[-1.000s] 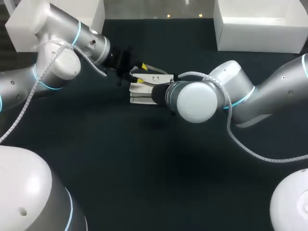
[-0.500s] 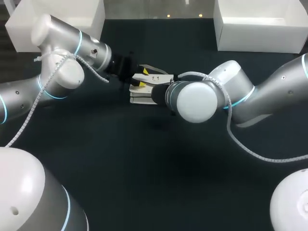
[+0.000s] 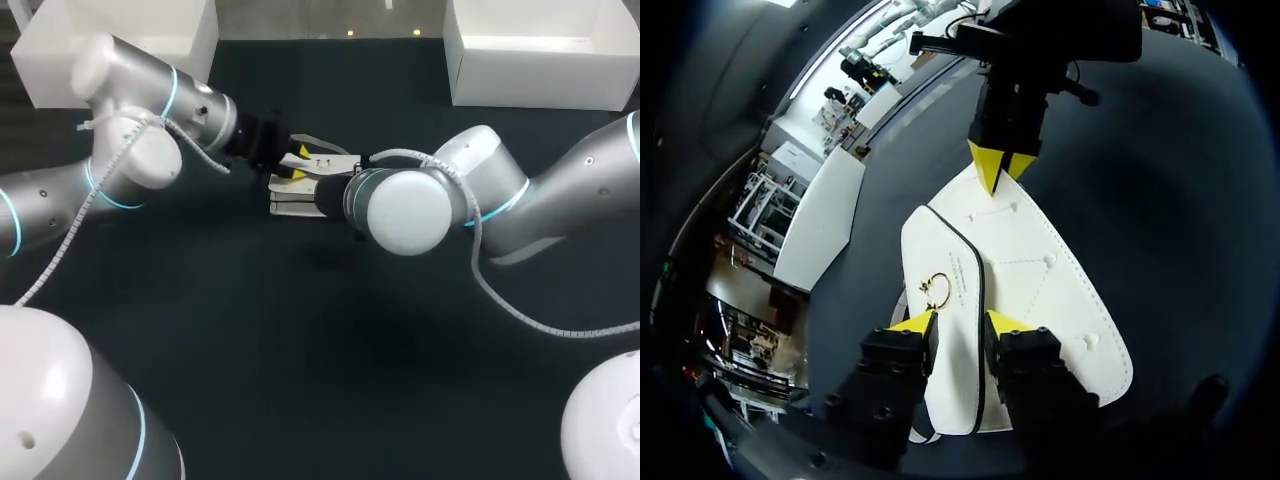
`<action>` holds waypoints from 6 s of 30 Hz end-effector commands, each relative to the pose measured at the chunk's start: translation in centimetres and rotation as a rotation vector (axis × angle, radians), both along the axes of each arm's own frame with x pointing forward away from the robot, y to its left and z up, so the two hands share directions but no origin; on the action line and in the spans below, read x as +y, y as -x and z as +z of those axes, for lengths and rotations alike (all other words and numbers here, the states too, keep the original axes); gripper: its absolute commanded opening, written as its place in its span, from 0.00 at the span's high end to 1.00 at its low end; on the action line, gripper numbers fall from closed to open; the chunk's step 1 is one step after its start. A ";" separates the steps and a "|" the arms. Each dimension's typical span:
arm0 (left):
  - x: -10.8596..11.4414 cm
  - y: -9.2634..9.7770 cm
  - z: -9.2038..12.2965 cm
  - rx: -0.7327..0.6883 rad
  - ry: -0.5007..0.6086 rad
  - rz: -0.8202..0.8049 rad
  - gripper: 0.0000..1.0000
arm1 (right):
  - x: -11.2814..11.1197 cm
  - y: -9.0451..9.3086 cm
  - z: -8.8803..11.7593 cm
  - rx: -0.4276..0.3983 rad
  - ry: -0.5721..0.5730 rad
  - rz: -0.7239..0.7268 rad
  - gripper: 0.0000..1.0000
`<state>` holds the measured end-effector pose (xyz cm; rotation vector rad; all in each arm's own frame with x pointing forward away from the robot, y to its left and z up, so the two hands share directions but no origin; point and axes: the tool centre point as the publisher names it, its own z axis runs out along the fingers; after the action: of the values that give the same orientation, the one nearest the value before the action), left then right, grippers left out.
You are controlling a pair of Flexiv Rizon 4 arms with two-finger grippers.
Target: Pick up the bag, open it, inspect its contents, close it, and place it on the opposite side
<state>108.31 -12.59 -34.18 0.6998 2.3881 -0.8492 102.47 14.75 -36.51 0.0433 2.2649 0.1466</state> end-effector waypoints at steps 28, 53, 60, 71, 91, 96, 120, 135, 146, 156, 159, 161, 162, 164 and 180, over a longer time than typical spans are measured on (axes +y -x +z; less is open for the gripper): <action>0.8 -5.5 3.3 0.284 -0.007 0.148 1.00 | -0.1 0.1 -0.4 -0.061 -0.010 0.002 1.00; 0.6 -3.4 2.0 0.294 0.034 0.176 0.23 | -0.1 0.1 -0.4 -0.061 -0.010 0.002 1.00; 0.0 -4.5 0.8 0.308 0.018 0.200 0.28 | -0.1 0.1 -0.4 -0.061 -0.010 0.002 1.00; -0.3 -7.7 -0.5 0.394 0.025 0.229 0.29 | -0.1 0.1 -0.4 -0.061 -0.010 0.002 1.00; -0.5 -9.5 -1.4 0.472 0.025 0.219 0.62 | -0.1 0.1 -0.4 -0.061 -0.010 0.002 1.00; -0.5 -9.6 -1.5 0.488 0.020 0.214 0.63 | -0.1 0.1 -0.4 -0.061 -0.010 0.002 1.00; -0.3 -9.5 -1.0 0.518 0.031 0.206 1.00 | 0.1 0.3 0.0 -0.059 -0.013 0.015 0.53; 0.2 -8.8 3.8 0.473 0.060 0.225 1.00 | -0.1 2.7 6.1 -0.020 -0.035 0.026 0.00; 0.5 -6.6 8.6 0.459 0.061 0.233 1.00 | -0.1 2.8 9.7 0.002 -0.003 0.000 0.59; 0.5 -4.0 11.4 0.451 0.039 0.262 1.00 | 0.1 2.6 11.9 0.020 0.001 -0.009 1.00; 0.5 -3.3 12.1 0.450 0.036 0.272 1.00 | 0.0 2.5 12.4 0.042 0.001 -0.018 1.00; 0.5 -3.0 12.5 0.447 0.036 0.279 1.00 | 0.0 2.4 12.7 0.058 0.003 -0.038 1.00; 0.5 -2.8 12.7 0.442 0.035 0.282 1.00 | -0.1 2.2 12.9 0.057 0.004 -0.049 1.00; 0.5 -2.6 12.9 0.427 0.033 0.289 1.00 | -0.1 2.1 13.2 0.048 0.004 -0.064 1.00; 0.5 -2.2 13.0 0.430 0.040 0.282 1.00 | 0.1 0.8 13.8 0.050 -0.006 -0.059 1.00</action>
<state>110.73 -12.18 -21.34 0.1588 2.7529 -0.9936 100.76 14.59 -22.88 0.1182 2.3039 0.1192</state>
